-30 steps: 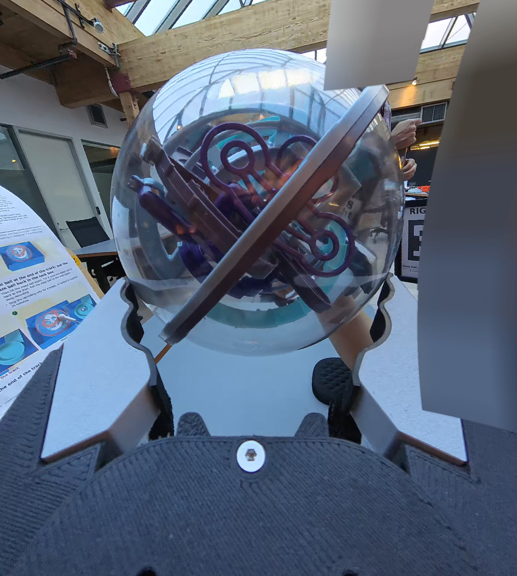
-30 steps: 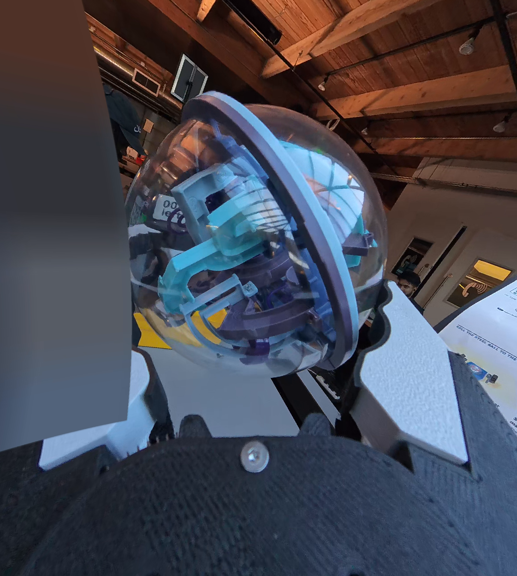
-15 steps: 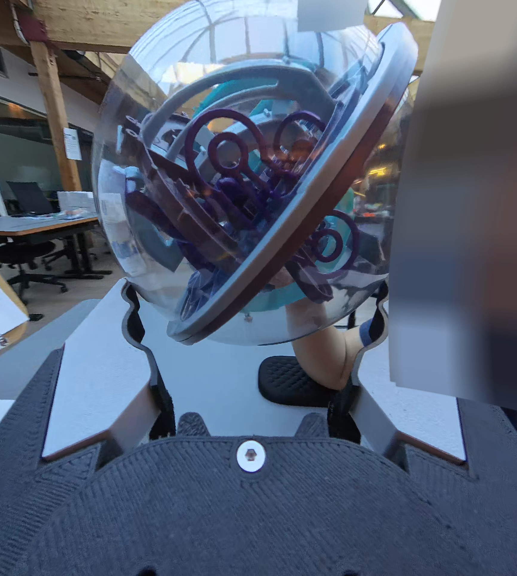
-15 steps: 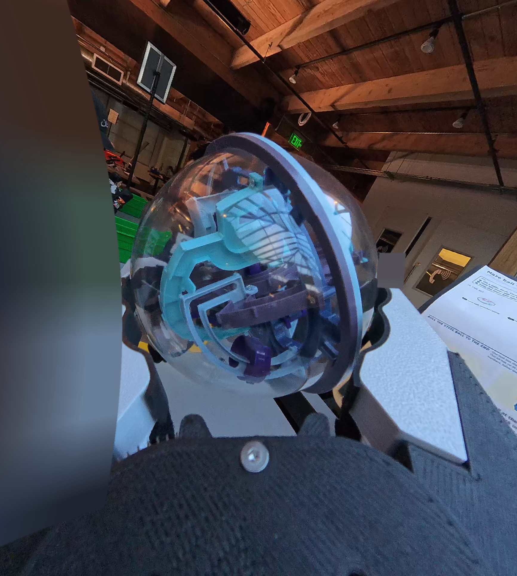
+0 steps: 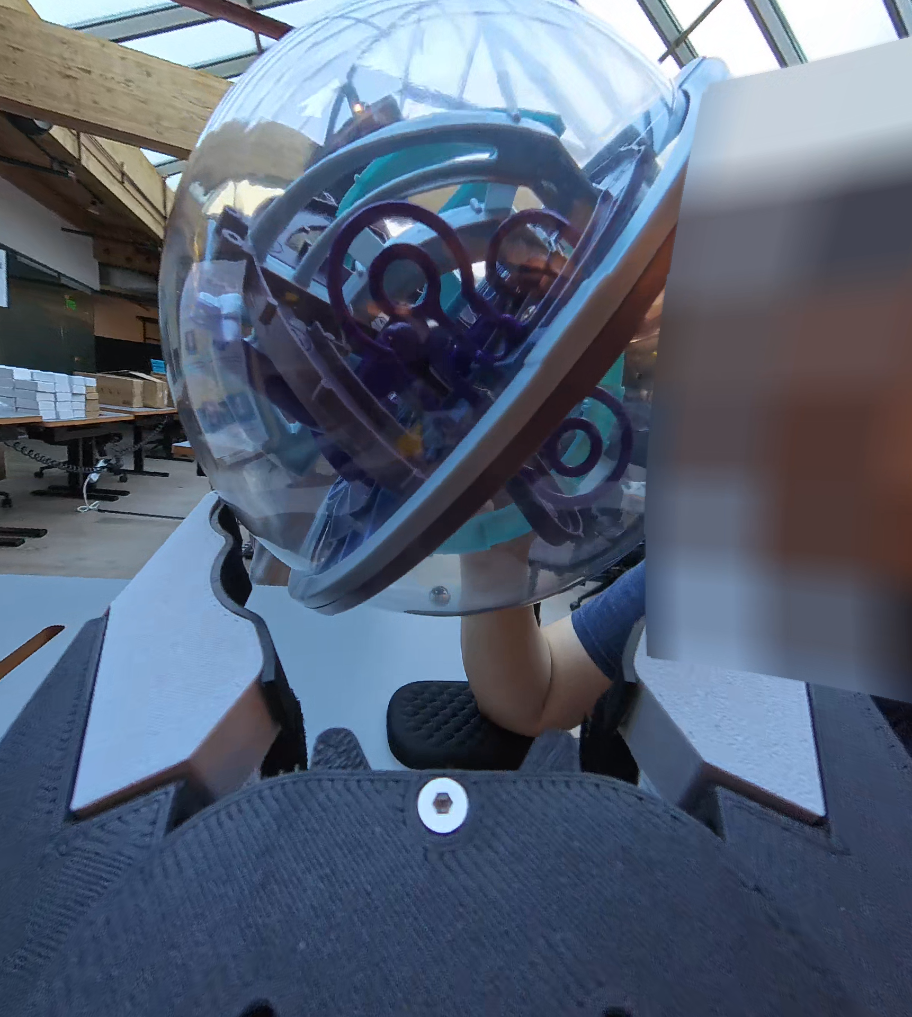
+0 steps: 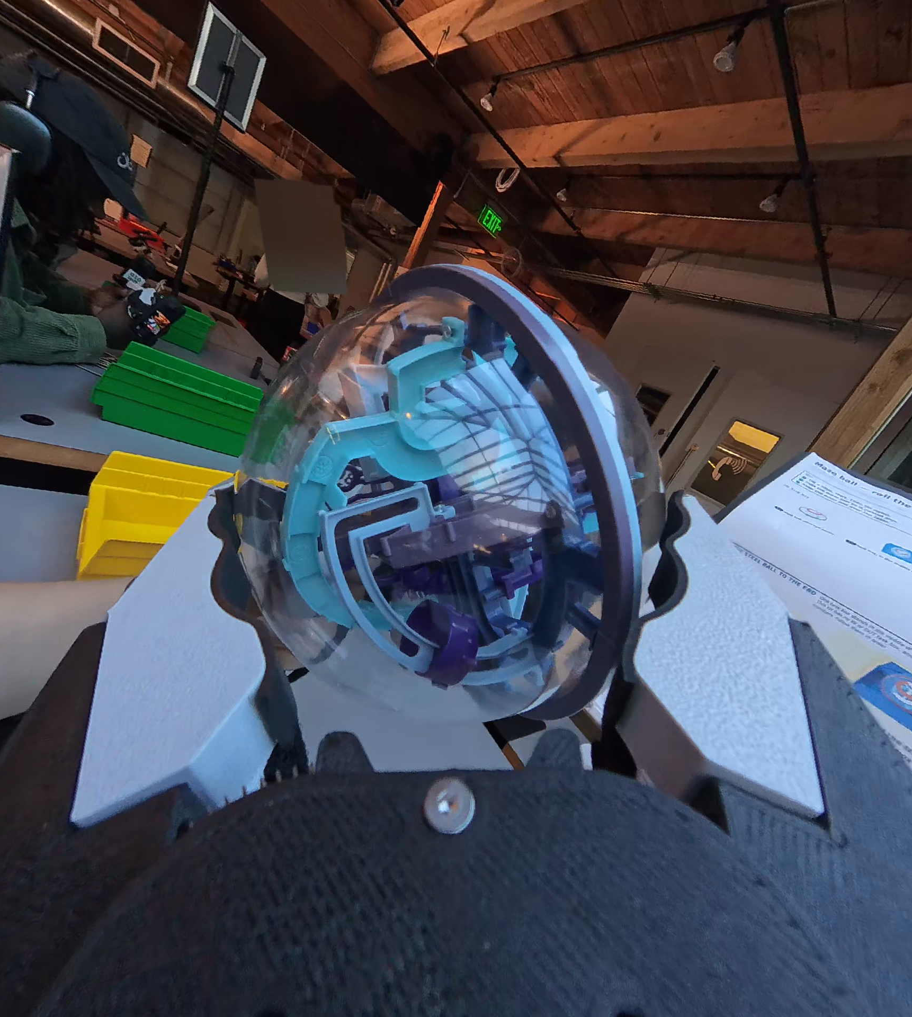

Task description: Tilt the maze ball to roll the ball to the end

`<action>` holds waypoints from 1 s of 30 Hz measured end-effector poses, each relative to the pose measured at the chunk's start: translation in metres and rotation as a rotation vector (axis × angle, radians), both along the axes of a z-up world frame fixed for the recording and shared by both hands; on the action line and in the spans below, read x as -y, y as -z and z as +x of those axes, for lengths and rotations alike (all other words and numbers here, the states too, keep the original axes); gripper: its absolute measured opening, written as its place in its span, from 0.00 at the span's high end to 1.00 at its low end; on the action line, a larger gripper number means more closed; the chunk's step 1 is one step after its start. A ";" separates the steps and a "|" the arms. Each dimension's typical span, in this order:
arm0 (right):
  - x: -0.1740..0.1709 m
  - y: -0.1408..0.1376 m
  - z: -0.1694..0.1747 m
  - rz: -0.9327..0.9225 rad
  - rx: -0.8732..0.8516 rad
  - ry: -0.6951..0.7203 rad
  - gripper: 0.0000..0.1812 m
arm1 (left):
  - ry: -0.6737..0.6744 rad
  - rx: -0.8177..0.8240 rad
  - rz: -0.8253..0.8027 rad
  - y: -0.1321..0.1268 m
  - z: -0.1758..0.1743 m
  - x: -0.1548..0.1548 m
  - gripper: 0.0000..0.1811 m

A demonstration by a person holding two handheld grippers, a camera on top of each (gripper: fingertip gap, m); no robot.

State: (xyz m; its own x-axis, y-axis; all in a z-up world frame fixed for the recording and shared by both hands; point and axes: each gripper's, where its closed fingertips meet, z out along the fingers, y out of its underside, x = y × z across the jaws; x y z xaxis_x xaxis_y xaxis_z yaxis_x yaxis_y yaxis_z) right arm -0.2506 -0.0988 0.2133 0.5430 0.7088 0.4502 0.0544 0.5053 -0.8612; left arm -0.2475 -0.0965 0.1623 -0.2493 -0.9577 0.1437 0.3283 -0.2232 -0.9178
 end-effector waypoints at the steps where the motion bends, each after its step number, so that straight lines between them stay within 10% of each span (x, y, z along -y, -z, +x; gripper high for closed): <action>1: -0.002 0.000 0.002 -0.012 -0.008 -0.009 0.17 | -0.020 -0.002 -0.006 -0.001 0.001 -0.002 0.18; 18: 0.000 0.008 0.006 0.031 -0.050 -0.279 0.18 | -0.576 -0.173 0.347 -0.030 -0.013 0.004 0.17; 30: 0.005 0.003 -0.002 0.064 0.012 -0.255 0.18 | -0.623 -0.188 0.450 -0.040 -0.021 0.012 0.18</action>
State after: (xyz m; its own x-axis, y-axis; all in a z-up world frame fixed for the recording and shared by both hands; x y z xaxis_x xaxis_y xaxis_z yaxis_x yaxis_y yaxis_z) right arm -0.2529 -0.1039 0.2100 0.3445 0.7920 0.5041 -0.0720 0.5577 -0.8269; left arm -0.2686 -0.1084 0.2027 0.3423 -0.8889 -0.3043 0.1013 0.3569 -0.9286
